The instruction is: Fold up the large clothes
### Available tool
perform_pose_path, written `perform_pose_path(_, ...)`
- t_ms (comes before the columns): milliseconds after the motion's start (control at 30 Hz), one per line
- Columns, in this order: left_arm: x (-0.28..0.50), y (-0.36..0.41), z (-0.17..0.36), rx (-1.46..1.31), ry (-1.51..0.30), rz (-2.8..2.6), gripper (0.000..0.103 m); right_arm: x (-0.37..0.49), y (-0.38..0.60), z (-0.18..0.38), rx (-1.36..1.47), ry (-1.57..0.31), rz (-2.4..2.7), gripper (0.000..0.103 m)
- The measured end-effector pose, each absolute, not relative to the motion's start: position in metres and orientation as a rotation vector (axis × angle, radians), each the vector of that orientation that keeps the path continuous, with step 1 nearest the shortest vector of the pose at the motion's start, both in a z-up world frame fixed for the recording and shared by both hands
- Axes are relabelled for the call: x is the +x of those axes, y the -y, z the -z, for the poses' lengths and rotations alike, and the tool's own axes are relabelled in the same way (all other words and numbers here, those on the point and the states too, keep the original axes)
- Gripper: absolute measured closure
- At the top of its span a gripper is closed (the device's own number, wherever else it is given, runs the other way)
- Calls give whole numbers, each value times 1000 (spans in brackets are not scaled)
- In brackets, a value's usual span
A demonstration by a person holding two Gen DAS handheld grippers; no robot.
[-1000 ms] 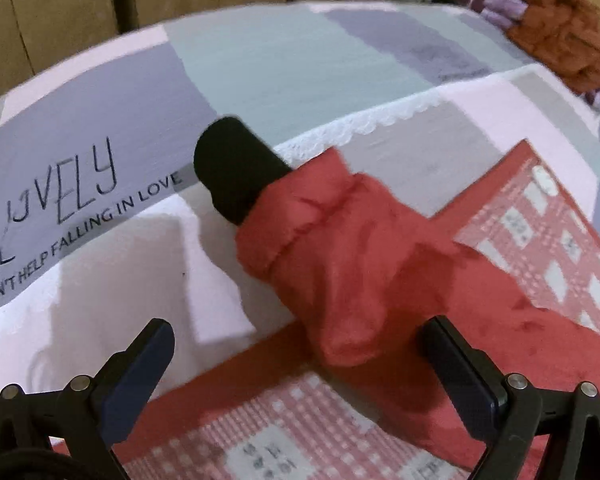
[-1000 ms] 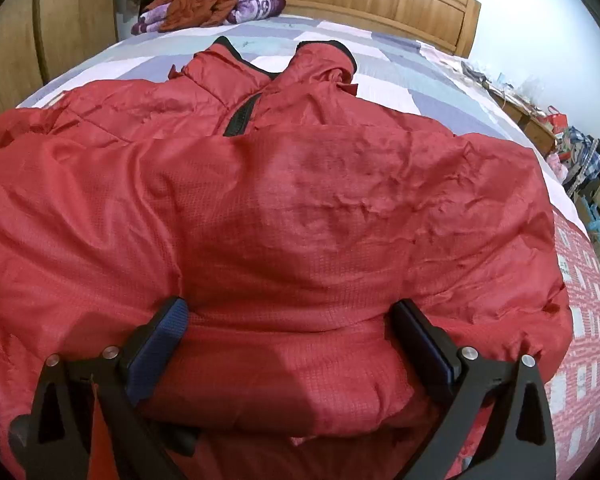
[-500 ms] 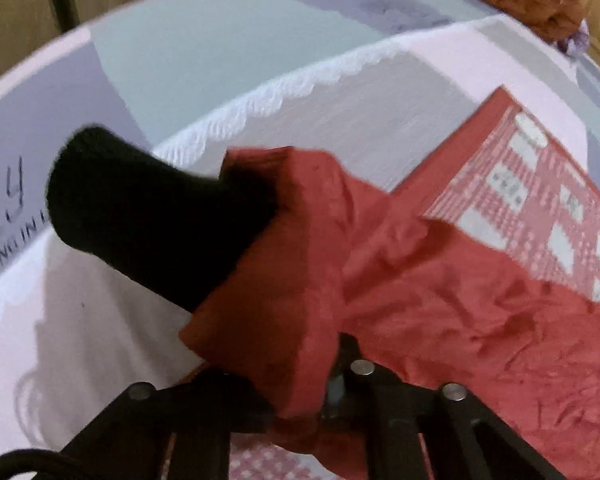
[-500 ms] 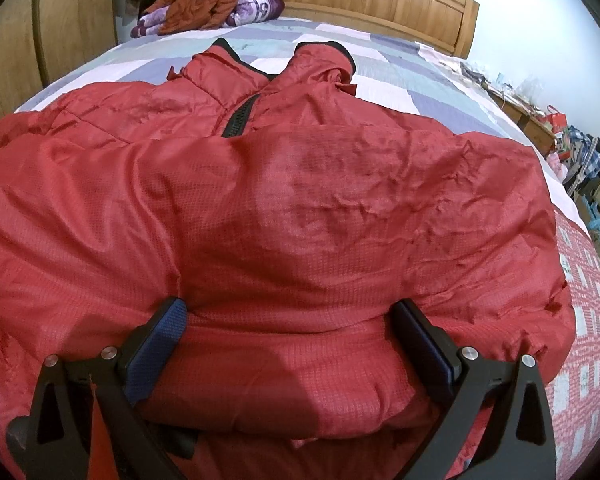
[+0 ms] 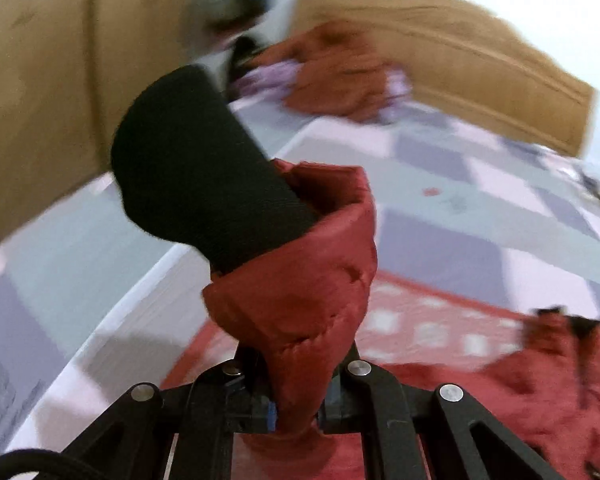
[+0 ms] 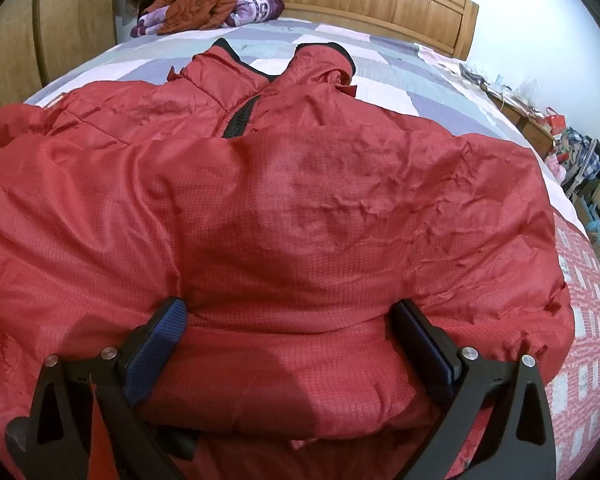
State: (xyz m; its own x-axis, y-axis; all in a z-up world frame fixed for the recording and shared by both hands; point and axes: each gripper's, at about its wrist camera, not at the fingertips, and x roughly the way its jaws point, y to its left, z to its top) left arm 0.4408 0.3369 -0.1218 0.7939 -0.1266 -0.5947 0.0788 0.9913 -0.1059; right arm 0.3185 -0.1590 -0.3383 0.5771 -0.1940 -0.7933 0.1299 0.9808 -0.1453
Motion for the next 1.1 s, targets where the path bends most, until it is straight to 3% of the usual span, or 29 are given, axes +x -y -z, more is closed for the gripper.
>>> perform_pose_path(200, 418, -213, 65, 10, -555, 369, 96, 322, 158, 336, -77, -958, 197, 0)
perform_pose_path(367, 392, -110, 60, 47, -557, 567, 96, 327, 159, 325, -62, -1006, 191, 0)
perform_pose_path(600, 350, 30, 116, 71, -660, 744, 96, 291, 205, 275, 42, -891, 223, 0)
perform_pose_path(867, 331, 121, 202, 72, -825, 753, 96, 219, 296, 247, 96, -852, 353, 0)
perform_pose_path(1100, 304, 160, 249, 219, -958, 761, 83, 173, 341, 249, 169, -872, 404, 0)
